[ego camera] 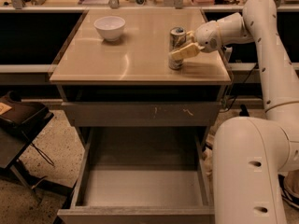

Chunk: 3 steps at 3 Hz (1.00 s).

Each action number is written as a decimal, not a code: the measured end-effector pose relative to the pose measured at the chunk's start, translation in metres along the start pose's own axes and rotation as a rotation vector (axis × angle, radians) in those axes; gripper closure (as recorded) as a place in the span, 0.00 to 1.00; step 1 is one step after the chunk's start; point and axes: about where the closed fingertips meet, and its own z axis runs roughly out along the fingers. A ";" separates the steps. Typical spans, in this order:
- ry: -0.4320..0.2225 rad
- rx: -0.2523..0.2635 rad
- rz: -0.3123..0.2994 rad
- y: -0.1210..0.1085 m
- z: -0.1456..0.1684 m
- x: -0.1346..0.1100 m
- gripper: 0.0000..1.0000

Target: Place redbull can into middle drawer

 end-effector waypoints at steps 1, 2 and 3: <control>-0.001 0.001 0.001 -0.001 0.002 0.000 0.88; -0.001 -0.003 0.007 0.009 -0.005 0.002 1.00; -0.043 0.144 -0.090 0.029 -0.070 -0.034 1.00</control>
Offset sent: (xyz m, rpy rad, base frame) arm -0.1150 0.0026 -0.0207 -0.0027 0.0243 -0.0001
